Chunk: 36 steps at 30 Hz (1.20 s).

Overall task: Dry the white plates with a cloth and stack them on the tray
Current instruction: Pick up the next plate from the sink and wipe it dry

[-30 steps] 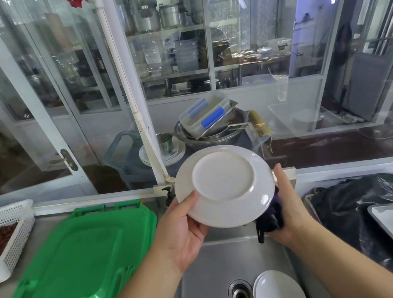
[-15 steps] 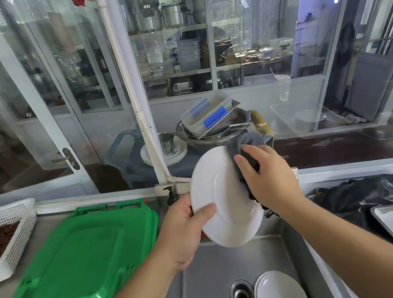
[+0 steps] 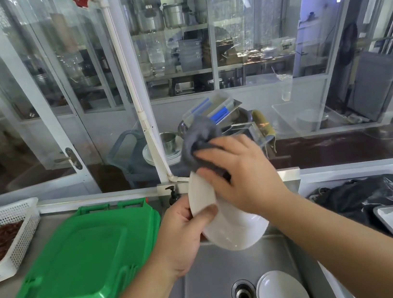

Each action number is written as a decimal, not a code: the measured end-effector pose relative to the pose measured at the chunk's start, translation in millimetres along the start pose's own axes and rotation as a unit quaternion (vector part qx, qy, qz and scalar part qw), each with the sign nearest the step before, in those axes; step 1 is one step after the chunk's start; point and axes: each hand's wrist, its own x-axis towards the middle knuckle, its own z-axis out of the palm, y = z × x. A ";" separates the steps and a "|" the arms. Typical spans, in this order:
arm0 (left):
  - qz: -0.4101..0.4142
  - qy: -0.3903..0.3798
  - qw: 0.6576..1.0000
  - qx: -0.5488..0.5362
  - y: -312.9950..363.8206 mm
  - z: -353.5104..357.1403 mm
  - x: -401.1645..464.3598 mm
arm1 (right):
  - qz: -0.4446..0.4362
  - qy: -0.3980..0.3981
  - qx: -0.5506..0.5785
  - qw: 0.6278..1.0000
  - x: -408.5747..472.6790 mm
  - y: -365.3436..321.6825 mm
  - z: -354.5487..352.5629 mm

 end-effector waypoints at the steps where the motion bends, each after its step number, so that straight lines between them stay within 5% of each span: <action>1: 0.010 0.009 1.000 -0.004 0.9 -0.2 -0.8 | 0.066 0.008 0.020 0.998 4.9 5.9 0.0; 5: 0.066 0.045 0.997 0.006 5.2 1.8 -2.7 | 0.371 -0.016 0.178 0.911 9.5 31.9 -3.9; 9: 0.091 0.087 0.992 0.005 11.3 1.7 1.9 | 0.596 0.037 0.365 0.714 -19.4 47.7 9.4; 12: 0.102 0.101 0.990 0.011 13.0 0.6 6.3 | 0.661 0.034 0.488 0.569 -45.3 45.3 28.6; 16: 0.114 0.092 0.987 0.071 7.9 3.6 3.4 | 0.666 0.066 0.551 0.499 -61.7 33.2 41.7; 21: 0.103 0.071 0.986 0.106 9.9 8.1 -2.8 | 0.651 0.108 0.538 0.524 -59.7 35.9 37.7; 27: -0.031 -0.004 0.999 -0.033 49.2 -1.1 6.0 | 0.610 0.100 0.457 0.639 -58.3 51.7 22.4; 31: -0.107 0.017 0.994 0.034 60.8 -6.2 8.8 | 0.582 0.071 0.379 0.716 -59.4 53.6 10.3; 36: -0.087 -0.014 0.993 0.074 51.4 -4.3 2.1 | 0.519 -0.003 0.292 0.803 -52.7 50.2 3.1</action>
